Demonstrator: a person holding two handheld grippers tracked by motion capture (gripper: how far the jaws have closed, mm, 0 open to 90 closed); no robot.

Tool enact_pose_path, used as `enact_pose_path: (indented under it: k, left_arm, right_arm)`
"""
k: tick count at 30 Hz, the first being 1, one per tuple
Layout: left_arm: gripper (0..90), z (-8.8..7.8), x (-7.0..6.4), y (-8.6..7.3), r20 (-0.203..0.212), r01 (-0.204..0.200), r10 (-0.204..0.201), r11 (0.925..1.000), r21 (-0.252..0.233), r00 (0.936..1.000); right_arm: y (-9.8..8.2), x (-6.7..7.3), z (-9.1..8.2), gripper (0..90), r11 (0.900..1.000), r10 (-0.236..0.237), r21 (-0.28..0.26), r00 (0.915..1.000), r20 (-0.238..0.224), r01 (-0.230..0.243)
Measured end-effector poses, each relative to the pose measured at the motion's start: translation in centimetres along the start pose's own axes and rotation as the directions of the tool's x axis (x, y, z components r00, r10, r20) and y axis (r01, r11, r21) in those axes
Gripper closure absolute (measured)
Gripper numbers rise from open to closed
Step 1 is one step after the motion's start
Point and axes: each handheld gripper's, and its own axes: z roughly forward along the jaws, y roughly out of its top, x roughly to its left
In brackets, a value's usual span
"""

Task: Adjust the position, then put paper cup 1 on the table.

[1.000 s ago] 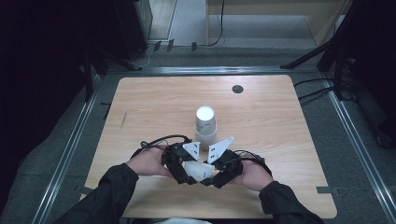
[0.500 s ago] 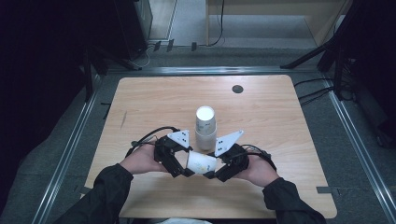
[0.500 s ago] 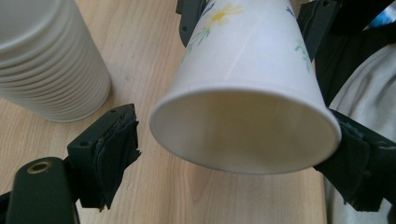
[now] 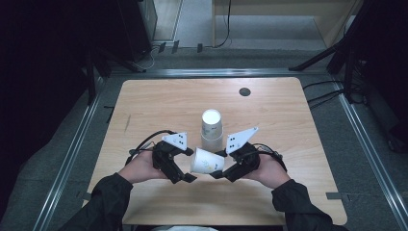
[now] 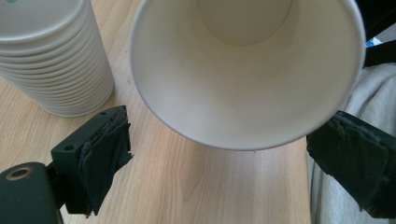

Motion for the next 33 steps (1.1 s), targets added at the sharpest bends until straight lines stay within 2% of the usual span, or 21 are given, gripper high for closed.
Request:
enact_pose_path:
  k: [5,8,12,19,22,23,24,28,29,33]
  left_arm:
    - [6.2,-0.3,-0.2,-0.3,-0.003,0.010,-0.010,0.9993,-0.037,0.9999]
    - [6.2,-0.4,-0.2,-0.4,0.002,0.035,-0.035,0.9958,-0.085,0.9994]
    - [6.2,-0.4,-0.2,-0.4,0.009,0.039,-0.038,0.9925,-0.116,0.9992]
    - [7.0,-0.4,-0.4,-0.3,0.041,0.043,-0.037,0.9868,-0.156,0.9984]
    - [7.4,-0.5,-0.4,-0.2,0.063,0.053,-0.042,0.9802,-0.191,0.9971]
    - [8.6,-0.6,-0.4,-0.2,0.069,0.054,-0.041,0.9788,-0.198,0.9968]
    - [12.0,-0.7,-0.4,-0.3,0.077,0.062,-0.046,0.9735,-0.220,0.9960]
    - [17.3,-1.0,-0.4,-0.3,0.093,0.068,-0.046,0.9668,-0.246,0.9946]
    - [21.4,-1.1,-0.4,-0.3,0.099,0.065,-0.042,0.9660,-0.250,0.9942]
    - [24.1,-1.1,-0.4,-0.4,0.093,0.065,-0.044,0.9696,-0.236,0.9947]
  right_arm:
    - [0.2,-0.2,-0.1,35.2,1.000,0.004,-0.021,1.0000,-0.008,-0.004]
    - [0.4,-0.2,-0.1,35.2,1.000,0.004,-0.030,0.9998,-0.018,-0.005]
    - [0.6,-0.1,-0.1,35.2,0.999,0.006,-0.050,0.9994,-0.034,-0.008]
    - [0.8,0.0,0.2,35.2,0.997,0.016,-0.075,0.9976,-0.068,-0.021]
    - [0.9,0.1,0.5,35.1,0.998,0.010,-0.068,0.9971,-0.076,-0.015]
    - [0.9,0.2,0.7,35.1,0.998,0.010,-0.069,0.9968,-0.079,-0.015]
    - [0.9,0.2,0.7,35.1,0.997,0.010,-0.071,0.9962,-0.086,-0.016]
    - [1.1,0.3,1.0,35.1,0.997,0.019,-0.075,0.9948,-0.100,-0.027]
    - [1.1,0.3,1.1,35.2,0.997,0.022,-0.077,0.9948,-0.099,-0.030]
    - [1.1,0.2,1.2,35.4,0.997,0.026,-0.076,0.9941,-0.105,-0.034]
